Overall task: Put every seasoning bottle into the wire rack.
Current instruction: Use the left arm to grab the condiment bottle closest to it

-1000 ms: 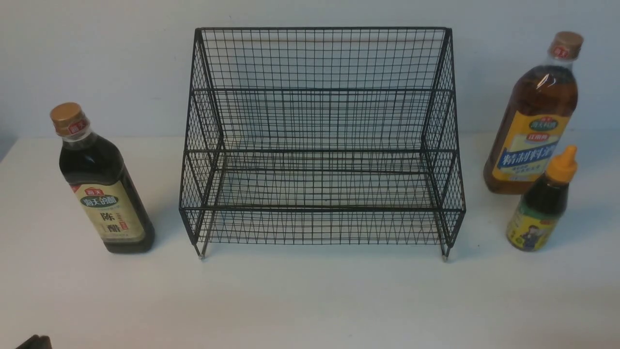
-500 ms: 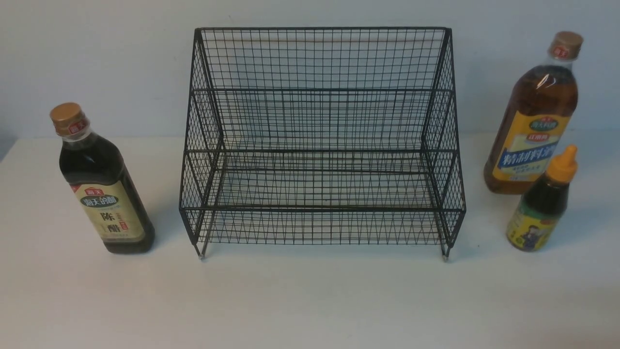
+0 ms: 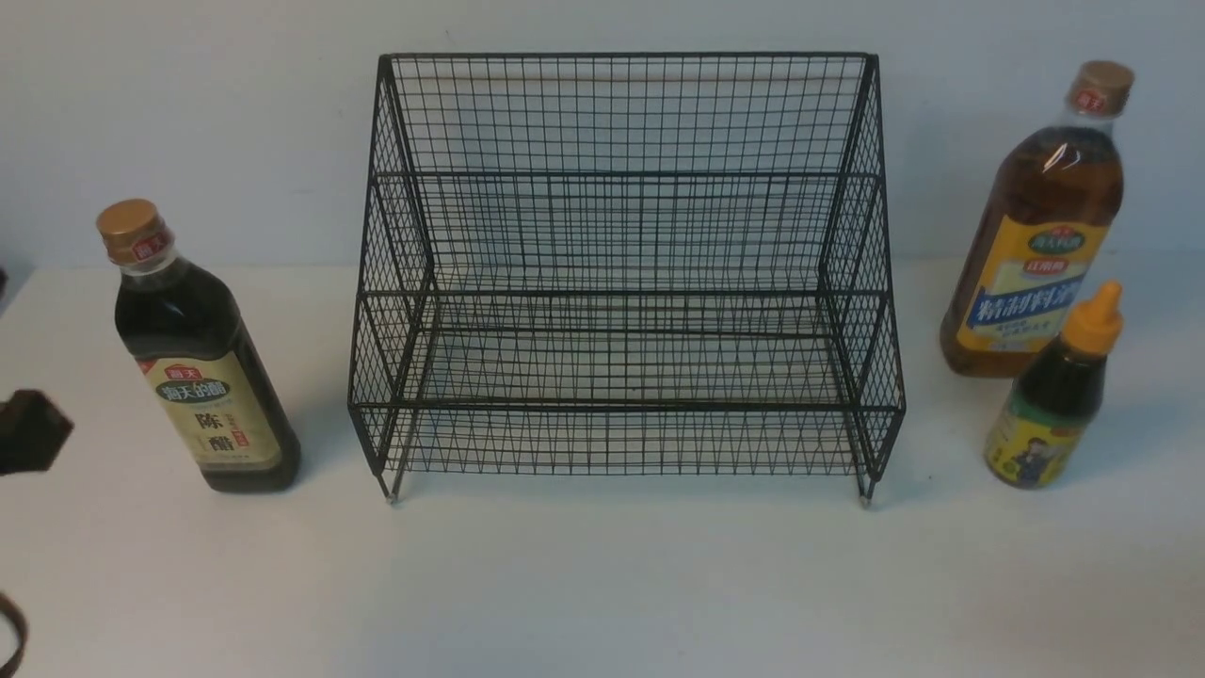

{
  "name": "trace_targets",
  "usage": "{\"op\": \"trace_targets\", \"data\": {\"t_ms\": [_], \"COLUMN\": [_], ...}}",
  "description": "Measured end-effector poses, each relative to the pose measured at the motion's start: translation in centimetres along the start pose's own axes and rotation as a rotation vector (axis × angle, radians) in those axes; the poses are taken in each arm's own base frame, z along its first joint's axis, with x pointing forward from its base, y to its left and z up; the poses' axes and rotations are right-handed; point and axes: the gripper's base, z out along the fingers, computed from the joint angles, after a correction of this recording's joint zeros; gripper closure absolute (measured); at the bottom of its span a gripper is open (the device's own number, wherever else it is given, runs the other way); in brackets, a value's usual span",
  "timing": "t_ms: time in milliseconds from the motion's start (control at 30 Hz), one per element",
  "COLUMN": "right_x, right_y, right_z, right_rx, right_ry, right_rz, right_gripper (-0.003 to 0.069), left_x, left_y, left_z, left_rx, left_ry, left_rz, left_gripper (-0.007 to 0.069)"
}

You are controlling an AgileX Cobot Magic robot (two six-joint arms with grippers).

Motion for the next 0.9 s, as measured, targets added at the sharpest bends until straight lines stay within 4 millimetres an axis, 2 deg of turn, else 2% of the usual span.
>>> {"op": "trace_targets", "data": {"t_ms": [100, 267, 400, 567, 600, 633, 667, 733, 800, 900], "right_x": [-1.3, -1.6, -1.8, -1.7, -1.7, -1.9, -2.9, -4.1, -6.3, -7.5], "right_y": [0.0, -0.2, -0.2, -0.2, 0.0, 0.1, 0.8, 1.6, 2.6, 3.3], "right_z": [-0.1, -0.1, -0.2, -0.2, -0.2, -0.2, -0.5, -0.8, -0.9, -0.5], "right_rx": [-0.02, -0.021, -0.018, -0.019, -0.026, -0.032, -0.06, -0.081, -0.097, -0.1], "right_ry": [-0.137, -0.181, -0.196, -0.187, -0.168, -0.163, -0.141, -0.118, -0.088, -0.032], "right_rz": [0.292, 0.424, 0.443, 0.436, 0.418, 0.408, 0.334, 0.241, 0.131, 0.037], "right_gripper": [0.0672, 0.0672, 0.0672, 0.0672, 0.0672, 0.0672, 0.0672, 0.0672, 0.0672, 0.0672], "left_x": [1.4, 2.4, 3.4, 3.8, 3.9, 3.8, 4.0, 4.1, 4.2, 4.3], "left_y": [0.2, 0.4, 0.6, 0.9, 1.0, 1.0, 1.2, 1.2, 1.2, 1.3], "left_z": [2.2, 3.9, 5.6, 7.4, 7.7, 7.8, 8.6, 9.2, 10.1, 10.9], "left_rx": [-0.016, -0.028, -0.041, -0.079, -0.087, -0.091, -0.109, -0.114, -0.12, -0.131], "left_ry": [0.067, 0.084, 0.066, 0.048, 0.05, 0.049, 0.053, 0.059, 0.067, 0.076], "left_rz": [0.012, 0.016, 0.022, -0.014, -0.02, -0.027, -0.031, -0.017, 0.02, 0.041], "left_gripper": [0.0616, 0.0554, 0.0358, 0.0137, 0.0116, 0.0104, 0.0056, 0.004, 0.0035, 0.003]}}
